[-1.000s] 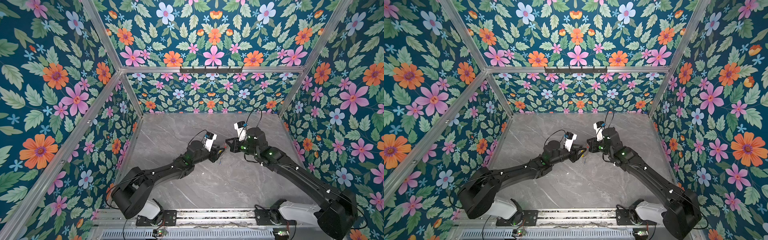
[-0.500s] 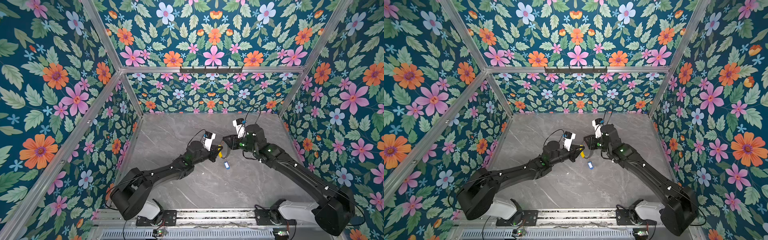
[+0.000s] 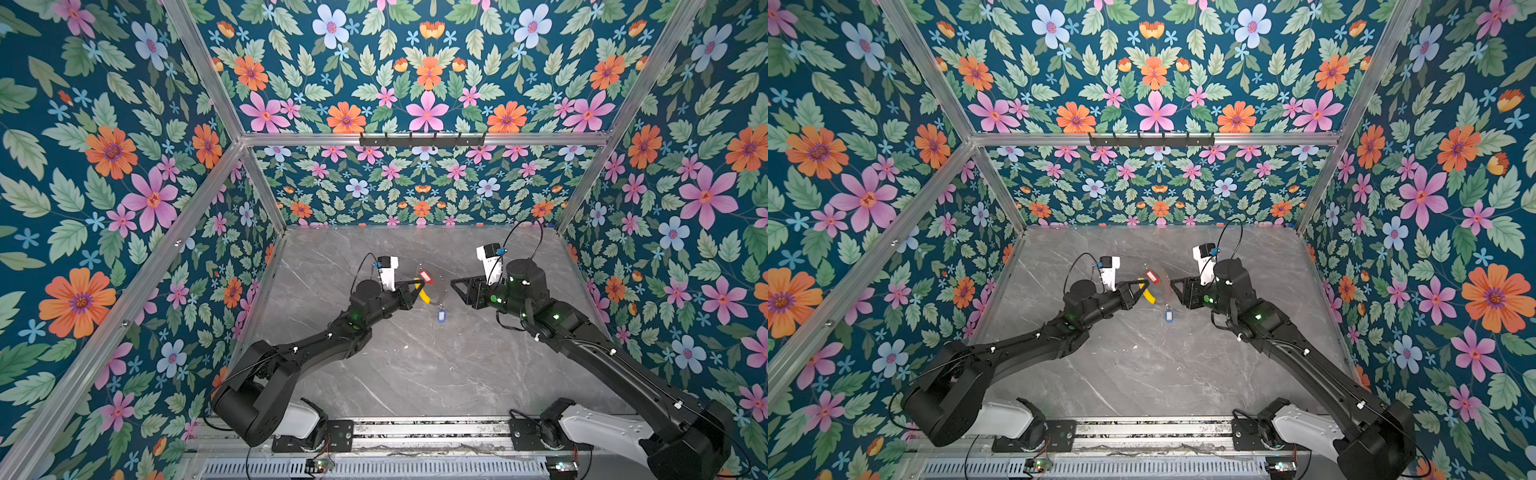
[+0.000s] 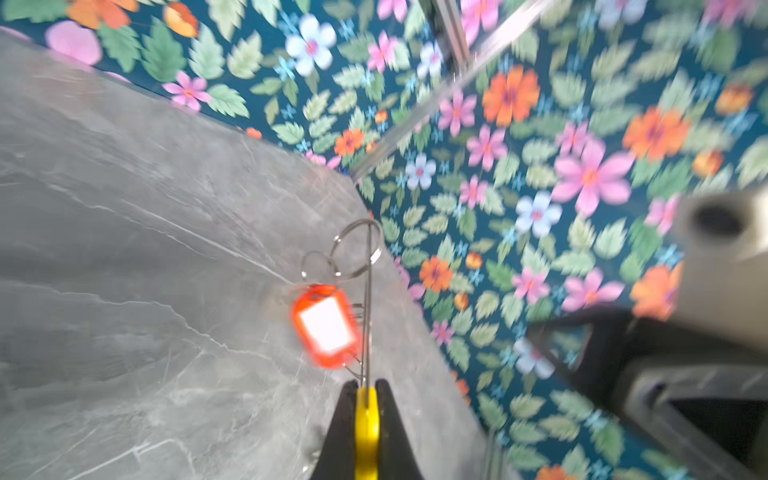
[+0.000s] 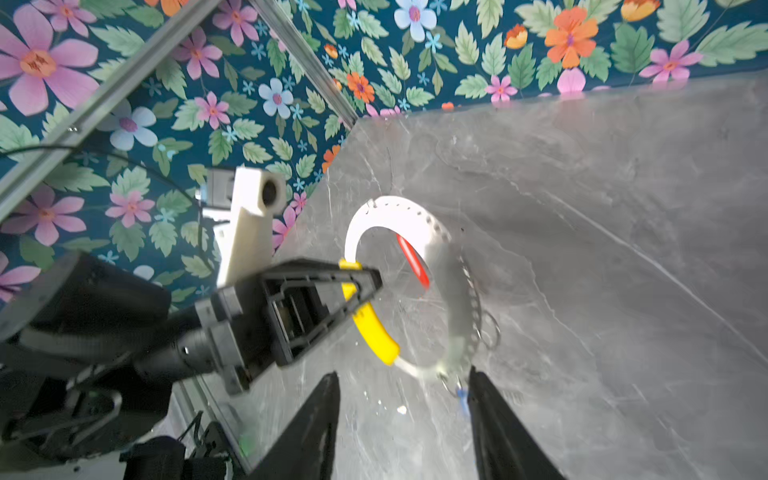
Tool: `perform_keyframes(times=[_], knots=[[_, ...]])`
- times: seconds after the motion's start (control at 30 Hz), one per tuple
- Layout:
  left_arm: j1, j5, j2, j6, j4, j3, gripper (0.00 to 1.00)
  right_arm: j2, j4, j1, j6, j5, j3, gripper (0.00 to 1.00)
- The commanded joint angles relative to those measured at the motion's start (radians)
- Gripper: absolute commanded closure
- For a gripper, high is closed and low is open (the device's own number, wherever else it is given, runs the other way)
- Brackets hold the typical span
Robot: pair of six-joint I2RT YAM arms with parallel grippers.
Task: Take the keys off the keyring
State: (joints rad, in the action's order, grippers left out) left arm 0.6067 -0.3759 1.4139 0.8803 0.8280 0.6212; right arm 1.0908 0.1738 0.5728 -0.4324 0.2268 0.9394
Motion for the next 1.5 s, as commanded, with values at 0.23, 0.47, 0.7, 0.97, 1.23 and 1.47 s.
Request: perform_keyframes(times=[0.23,0.47,0.7,0.97,1.23,1.47], knots=[[-0.062,-0.119,0.009,0.363,0.325,-0.017,1.00,-0.017,-0.058,0.001,0.109,0.114,-0.049,0.51],[-0.064,-0.115,-0.056,0.364,0.257,-0.009,1.00,0.004,-0.115,0.001,0.152,0.175,-0.064,0.51],[-0.064,-0.106,-0.096,0.370,0.218,-0.006,1.00,0.004,-0.178,0.031,0.232,0.179,-0.082,0.51],[-0.064,-0.107,-0.112,0.379,0.214,-0.006,1.00,0.034,-0.207,0.083,0.303,0.088,-0.061,0.51],[-0.064,-0.115,-0.118,0.389,0.229,-0.012,1.00,0.046,-0.241,0.085,0.330,0.059,-0.062,0.70],[-0.065,-0.123,-0.120,0.407,0.254,-0.020,1.00,0.041,-0.210,0.084,0.355,0.028,-0.045,0.61]])
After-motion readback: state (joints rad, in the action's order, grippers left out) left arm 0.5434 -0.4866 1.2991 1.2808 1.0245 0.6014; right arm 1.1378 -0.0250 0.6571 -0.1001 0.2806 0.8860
